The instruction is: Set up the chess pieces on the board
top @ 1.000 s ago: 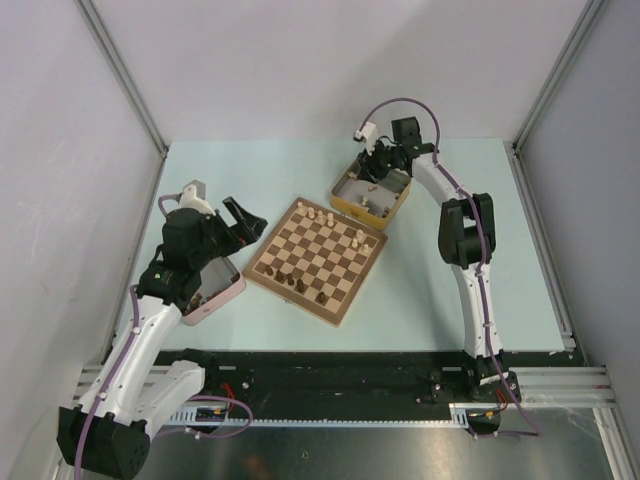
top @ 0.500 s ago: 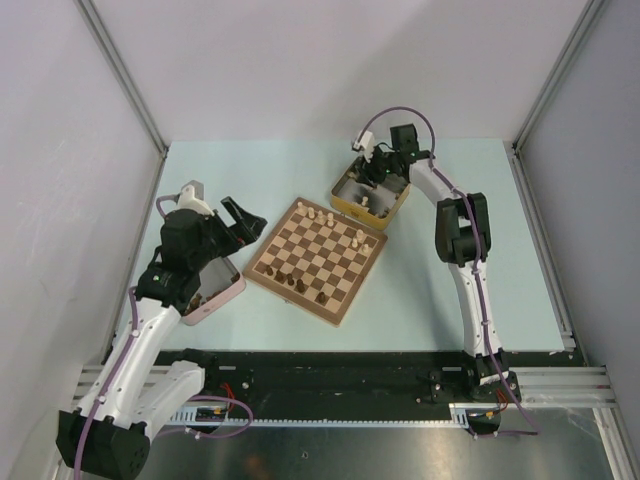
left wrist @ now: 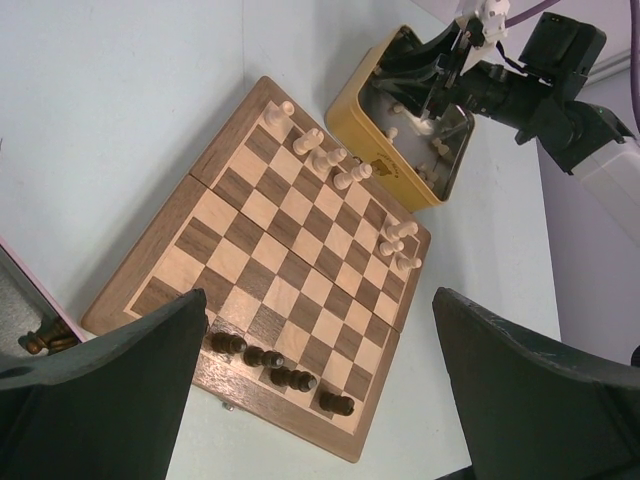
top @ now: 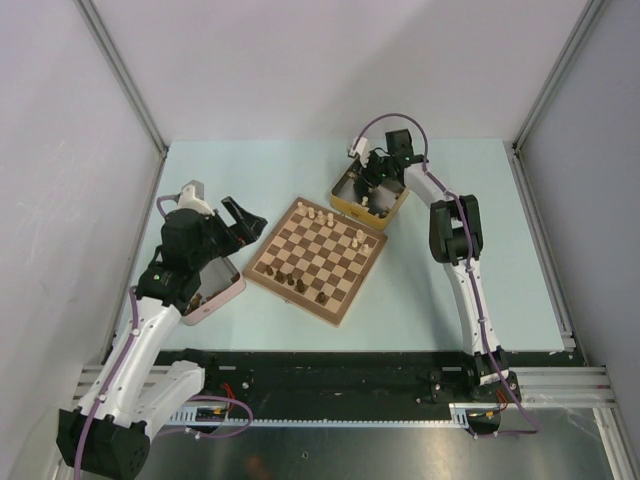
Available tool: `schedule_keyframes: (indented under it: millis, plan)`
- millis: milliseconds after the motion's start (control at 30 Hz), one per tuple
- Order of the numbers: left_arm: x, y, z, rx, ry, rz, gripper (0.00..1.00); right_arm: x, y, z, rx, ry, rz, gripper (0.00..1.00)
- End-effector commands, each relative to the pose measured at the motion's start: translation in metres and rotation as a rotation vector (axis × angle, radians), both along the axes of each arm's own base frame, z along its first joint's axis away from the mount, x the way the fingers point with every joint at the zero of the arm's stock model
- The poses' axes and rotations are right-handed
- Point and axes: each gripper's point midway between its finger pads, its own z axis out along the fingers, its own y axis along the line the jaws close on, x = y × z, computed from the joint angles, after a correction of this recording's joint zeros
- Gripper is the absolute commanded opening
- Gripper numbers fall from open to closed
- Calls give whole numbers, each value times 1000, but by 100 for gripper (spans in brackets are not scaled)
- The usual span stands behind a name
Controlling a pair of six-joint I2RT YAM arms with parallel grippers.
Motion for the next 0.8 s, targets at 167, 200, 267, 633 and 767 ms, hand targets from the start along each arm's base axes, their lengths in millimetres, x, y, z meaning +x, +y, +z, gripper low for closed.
schedule_keyframes:
  millis: [167,200,267,633,767]
  plan:
    - [9,-1,15,-17,-33,6,100,8,12,9,4,-67,43,19]
    - [10,-1,16,-17,-33,1,100,8,12,10,7,-70,45,17]
    - [10,-2,16,-20,-31,-2,100,9,12,12,6,-75,45,11]
    - [6,-16,17,-32,-25,-96,100,-2,-1,64,93,-23,3,4]
    - [4,-24,19,-28,-28,-151,100,-17,-6,83,121,22,-2,3]
